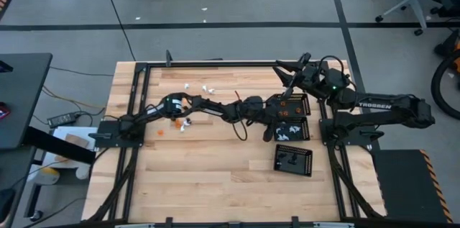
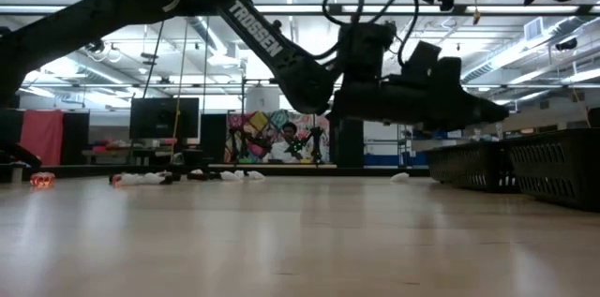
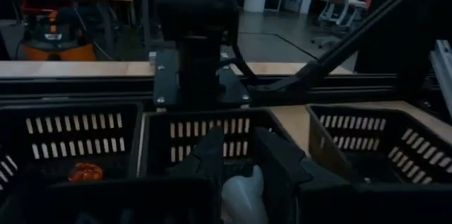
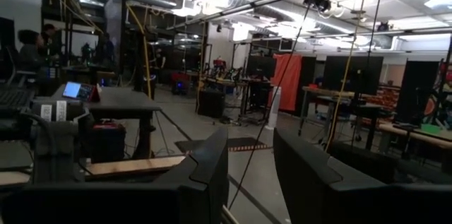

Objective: Sort Halloween decoration
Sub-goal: Put the white ghost toy into the center black bin

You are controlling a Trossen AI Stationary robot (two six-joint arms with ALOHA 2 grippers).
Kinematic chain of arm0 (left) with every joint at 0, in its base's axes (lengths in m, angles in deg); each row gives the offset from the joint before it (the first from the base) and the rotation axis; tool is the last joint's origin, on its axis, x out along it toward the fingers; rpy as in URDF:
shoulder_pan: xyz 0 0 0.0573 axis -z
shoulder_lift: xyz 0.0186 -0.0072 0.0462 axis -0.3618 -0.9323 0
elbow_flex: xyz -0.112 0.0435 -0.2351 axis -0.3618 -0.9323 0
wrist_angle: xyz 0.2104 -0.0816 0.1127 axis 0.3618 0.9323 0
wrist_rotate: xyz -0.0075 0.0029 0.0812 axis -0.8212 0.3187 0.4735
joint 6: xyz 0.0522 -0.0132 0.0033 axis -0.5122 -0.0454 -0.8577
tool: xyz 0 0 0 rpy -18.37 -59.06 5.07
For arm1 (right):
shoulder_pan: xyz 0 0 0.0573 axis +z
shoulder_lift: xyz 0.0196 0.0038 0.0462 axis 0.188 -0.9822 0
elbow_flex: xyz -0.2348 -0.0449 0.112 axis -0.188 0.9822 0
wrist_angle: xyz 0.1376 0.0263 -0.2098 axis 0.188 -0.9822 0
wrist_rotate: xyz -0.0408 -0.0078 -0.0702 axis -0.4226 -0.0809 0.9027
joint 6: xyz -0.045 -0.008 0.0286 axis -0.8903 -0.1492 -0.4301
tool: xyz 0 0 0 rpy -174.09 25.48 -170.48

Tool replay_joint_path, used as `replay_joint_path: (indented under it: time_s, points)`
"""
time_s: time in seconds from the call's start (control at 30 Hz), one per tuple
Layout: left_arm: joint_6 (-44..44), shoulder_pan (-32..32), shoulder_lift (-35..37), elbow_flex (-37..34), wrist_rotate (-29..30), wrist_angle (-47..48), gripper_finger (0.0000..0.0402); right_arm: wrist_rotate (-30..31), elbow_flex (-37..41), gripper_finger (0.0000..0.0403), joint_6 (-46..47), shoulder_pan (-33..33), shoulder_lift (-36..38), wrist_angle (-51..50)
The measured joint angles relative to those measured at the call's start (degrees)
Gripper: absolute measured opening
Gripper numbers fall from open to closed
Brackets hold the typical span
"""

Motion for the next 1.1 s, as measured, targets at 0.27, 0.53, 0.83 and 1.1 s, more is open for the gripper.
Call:
replay_joint_path:
  time_s: [0.27,0.53,0.83,1.1]
  points:
    - [-2.0,1.9,0.1,0.2,-0.2,2.5,0.0152,0.0,0.0,0.0119,0.1,0.0,0.4,-0.9]
    - [-9.2,2.1,6.7,-0.7,0.1,19.9,0.0168,-0.1,0.0,0.0119,0.4,0.1,0.4,-1.2]
    - [-16.2,3.0,24.2,-26.3,7.2,9.0,0.0142,-0.2,0.0,0.0119,0.4,0.1,0.4,-1.3]
    - [-11.6,1.9,38.0,-52.4,17.9,1.0,0.0141,-0.2,0.0,0.0119,0.4,0.1,0.4,-1.2]
